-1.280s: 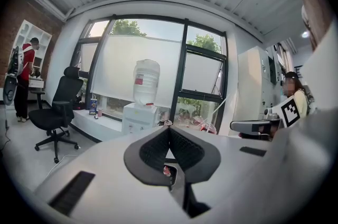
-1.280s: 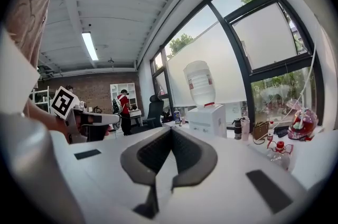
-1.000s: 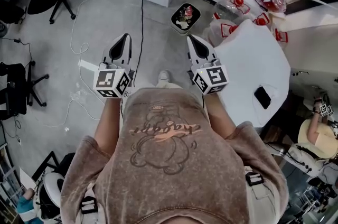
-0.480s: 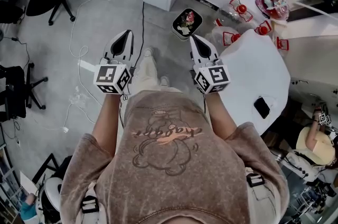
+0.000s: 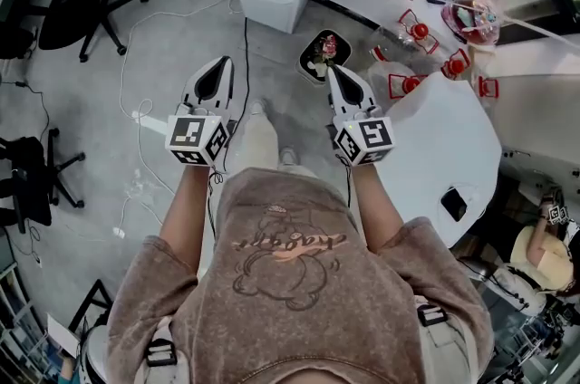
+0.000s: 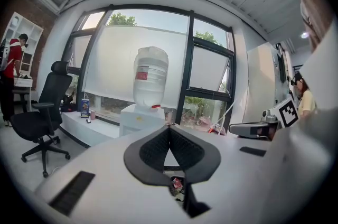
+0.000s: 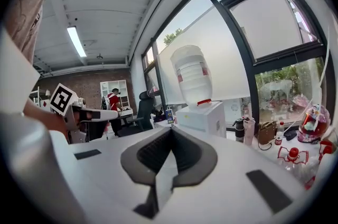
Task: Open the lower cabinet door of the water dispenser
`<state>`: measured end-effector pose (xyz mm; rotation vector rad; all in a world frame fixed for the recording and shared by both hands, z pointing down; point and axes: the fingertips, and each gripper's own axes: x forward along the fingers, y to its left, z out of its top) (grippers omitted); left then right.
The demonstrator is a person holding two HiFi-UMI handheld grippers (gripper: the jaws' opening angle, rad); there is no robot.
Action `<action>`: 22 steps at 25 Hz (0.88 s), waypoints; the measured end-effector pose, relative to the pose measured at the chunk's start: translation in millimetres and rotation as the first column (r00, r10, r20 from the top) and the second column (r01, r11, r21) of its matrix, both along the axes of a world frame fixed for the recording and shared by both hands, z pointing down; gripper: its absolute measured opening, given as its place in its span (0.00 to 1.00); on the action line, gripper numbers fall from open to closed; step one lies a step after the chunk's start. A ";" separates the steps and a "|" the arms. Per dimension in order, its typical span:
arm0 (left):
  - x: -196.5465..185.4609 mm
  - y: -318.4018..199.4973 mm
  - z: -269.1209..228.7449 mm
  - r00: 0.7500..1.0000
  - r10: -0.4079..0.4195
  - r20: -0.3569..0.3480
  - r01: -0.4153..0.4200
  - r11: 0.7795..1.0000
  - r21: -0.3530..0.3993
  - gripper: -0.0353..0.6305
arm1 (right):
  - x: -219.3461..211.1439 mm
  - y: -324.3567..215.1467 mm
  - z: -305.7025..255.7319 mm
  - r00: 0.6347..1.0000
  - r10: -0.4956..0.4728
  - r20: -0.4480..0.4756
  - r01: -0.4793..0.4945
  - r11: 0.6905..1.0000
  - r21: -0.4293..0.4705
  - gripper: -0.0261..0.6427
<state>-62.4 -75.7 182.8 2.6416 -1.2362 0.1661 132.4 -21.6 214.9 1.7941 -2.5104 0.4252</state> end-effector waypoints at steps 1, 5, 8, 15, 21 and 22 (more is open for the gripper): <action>0.9 -8.5 5.2 1.000 0.006 0.003 -0.006 1.000 -0.002 0.07 | 0.6 -8.4 4.6 1.000 0.006 0.002 -0.006 1.000 -0.001 0.05; 6.8 -44.5 31.3 1.000 0.025 0.010 -0.025 1.000 -0.001 0.07 | 4.3 -40.4 36.0 1.000 0.017 0.006 -0.017 1.000 -0.003 0.05; 7.8 -71.4 56.4 0.999 0.030 0.015 -0.030 1.000 0.008 0.07 | 4.4 -62.7 68.3 1.000 0.017 0.003 -0.017 1.000 -0.008 0.05; 10.9 -124.8 134.3 0.999 0.047 -0.005 -0.047 0.999 0.011 0.07 | 7.9 -113.5 145.6 0.999 0.033 -0.013 -0.033 0.999 0.000 0.05; 18.1 -160.3 197.6 0.998 0.050 -0.027 -0.050 0.999 0.018 0.07 | 13.5 -141.6 211.5 0.999 0.042 -0.022 -0.042 0.999 -0.014 0.05; 18.6 -165.0 207.3 0.998 0.051 -0.028 -0.050 0.999 0.020 0.07 | 14.5 -145.8 223.4 0.999 0.044 -0.023 -0.045 0.999 -0.017 0.05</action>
